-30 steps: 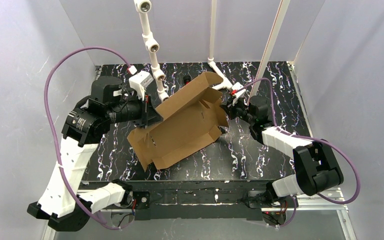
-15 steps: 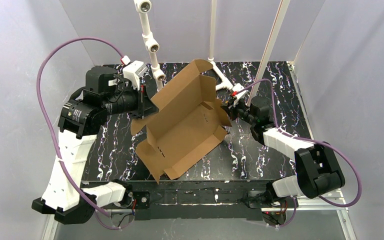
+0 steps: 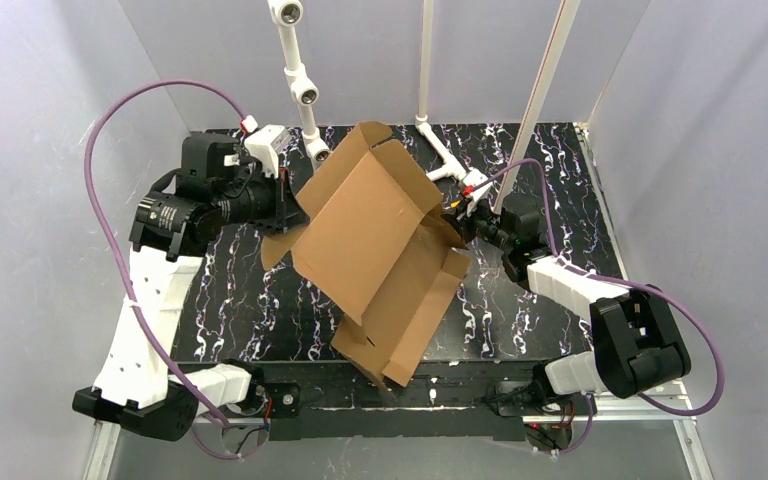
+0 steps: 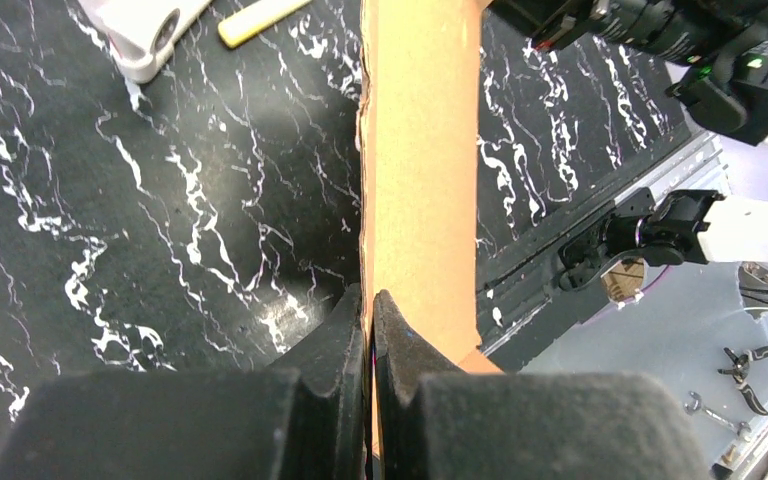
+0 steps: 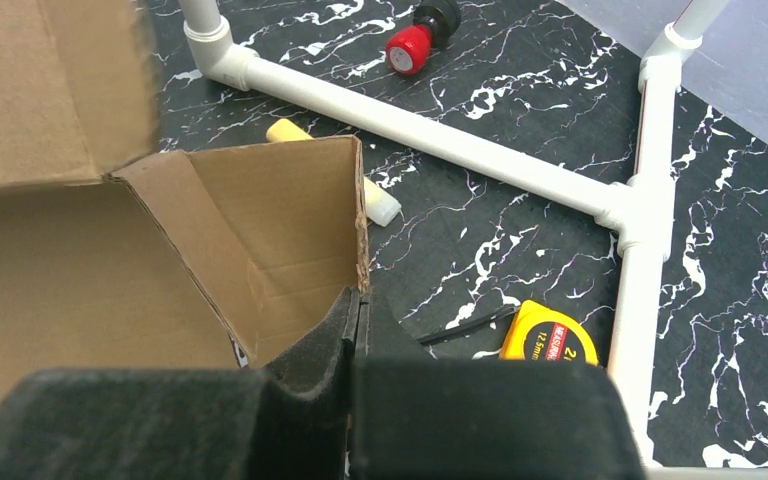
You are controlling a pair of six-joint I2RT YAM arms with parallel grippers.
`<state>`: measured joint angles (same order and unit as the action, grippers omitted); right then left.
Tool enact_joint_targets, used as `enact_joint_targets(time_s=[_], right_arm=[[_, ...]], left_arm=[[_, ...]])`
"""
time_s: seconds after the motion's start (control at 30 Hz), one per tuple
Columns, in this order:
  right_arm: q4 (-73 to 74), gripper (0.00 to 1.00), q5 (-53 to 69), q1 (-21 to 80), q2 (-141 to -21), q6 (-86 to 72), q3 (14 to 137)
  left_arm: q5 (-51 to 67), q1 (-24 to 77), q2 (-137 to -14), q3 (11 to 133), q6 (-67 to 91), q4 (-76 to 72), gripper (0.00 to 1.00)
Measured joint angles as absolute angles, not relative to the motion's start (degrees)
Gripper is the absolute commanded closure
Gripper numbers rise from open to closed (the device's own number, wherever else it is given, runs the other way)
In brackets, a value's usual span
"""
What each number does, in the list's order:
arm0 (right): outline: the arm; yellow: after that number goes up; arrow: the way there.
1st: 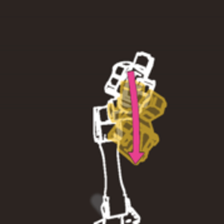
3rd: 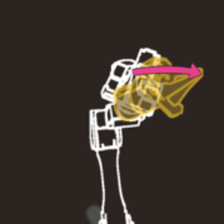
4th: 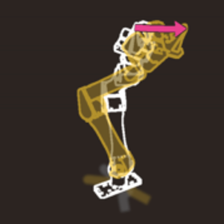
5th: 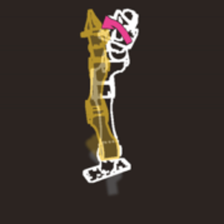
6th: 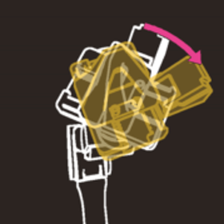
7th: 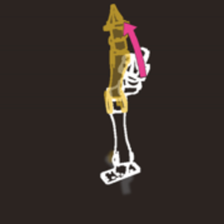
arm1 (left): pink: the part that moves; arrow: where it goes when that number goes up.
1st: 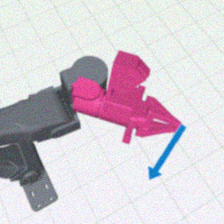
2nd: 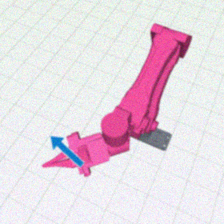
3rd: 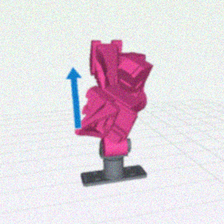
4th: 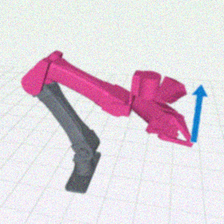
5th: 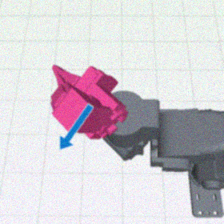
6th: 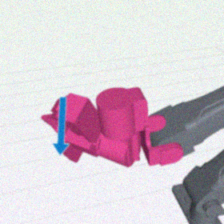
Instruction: Fold the paper box
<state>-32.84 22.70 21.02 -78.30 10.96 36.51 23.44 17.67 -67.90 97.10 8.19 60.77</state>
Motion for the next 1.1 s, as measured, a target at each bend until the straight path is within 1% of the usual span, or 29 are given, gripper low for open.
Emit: enact_joint_targets(time_s=[0.23,0.47,0.77,0.97,1.1], right_arm=[[-32.2,0.99,23.9,20.9,-78.1,12.4,36.5],[-31.4,0.99,24.2,20.7,-77.8,10.8,36.7],[-32.3,0.99,19.0,22.9,-81.8,6.7,41.5],[-37.3,0.99,14.9,23.6,-86.5,1.3,45.8],[-41.7,0.99,12.9,23.7,-89.8,-2.3,47.1]], left_arm=[[23.6,16.6,-67.3,91.8,8.4,59.6,1.00],[23.0,16.6,-67.4,92.4,7.1,59.2,1.00],[23.1,16.6,-71.3,100.6,5.6,59.4,1.00],[23.0,16.6,-75.3,107.4,5.0,59.1,1.00],[23.5,16.6,-77.6,109.1,5.1,58.5,1.00]])
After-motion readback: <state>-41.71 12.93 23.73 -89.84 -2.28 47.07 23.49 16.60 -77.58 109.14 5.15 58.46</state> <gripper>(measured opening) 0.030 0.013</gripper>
